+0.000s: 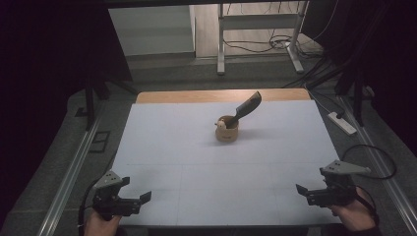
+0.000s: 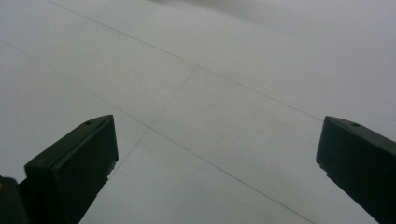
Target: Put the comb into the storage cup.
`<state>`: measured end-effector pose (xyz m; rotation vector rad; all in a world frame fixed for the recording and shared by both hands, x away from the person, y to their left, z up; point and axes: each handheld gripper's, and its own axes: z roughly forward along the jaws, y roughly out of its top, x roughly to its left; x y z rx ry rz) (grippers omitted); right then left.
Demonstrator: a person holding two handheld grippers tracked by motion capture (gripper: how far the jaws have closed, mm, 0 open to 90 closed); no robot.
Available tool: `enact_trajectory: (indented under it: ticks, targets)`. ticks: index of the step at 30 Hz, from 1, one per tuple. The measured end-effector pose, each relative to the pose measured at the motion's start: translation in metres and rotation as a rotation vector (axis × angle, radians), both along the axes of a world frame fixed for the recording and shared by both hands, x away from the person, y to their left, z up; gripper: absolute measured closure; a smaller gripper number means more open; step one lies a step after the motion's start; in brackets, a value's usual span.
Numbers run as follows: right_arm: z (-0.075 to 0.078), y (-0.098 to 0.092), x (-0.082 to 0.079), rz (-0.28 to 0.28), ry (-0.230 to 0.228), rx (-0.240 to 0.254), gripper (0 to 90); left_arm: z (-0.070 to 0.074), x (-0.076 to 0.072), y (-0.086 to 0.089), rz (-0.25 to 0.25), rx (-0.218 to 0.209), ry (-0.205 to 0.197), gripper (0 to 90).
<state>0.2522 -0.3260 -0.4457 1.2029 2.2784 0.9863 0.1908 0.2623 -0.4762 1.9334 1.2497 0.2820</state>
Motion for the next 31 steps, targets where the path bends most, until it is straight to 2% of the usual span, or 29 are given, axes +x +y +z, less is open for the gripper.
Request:
enact_trajectory:
  ticks: [13, 21, 25, 31]
  targets:
    - [-0.005, -0.012, -0.01, -0.049, 0.018, -0.026, 0.0, 0.0, -0.001, 0.001, -0.003, -0.01, -0.006, 0.7]
    - [-0.008, -0.013, -0.013, -0.066, 0.03, -0.05, 0.0, 0.0, -0.001, 0.002, -0.006, -0.013, -0.008, 0.7]
    - [-0.01, -0.012, -0.014, -0.075, 0.054, -0.091, 0.0, 0.0, -0.001, 0.002, -0.005, -0.014, -0.01, 0.7]
    - [-0.011, -0.013, -0.013, -0.082, 0.07, -0.095, 0.0, 0.0, -0.001, 0.001, -0.005, -0.014, -0.01, 0.7]
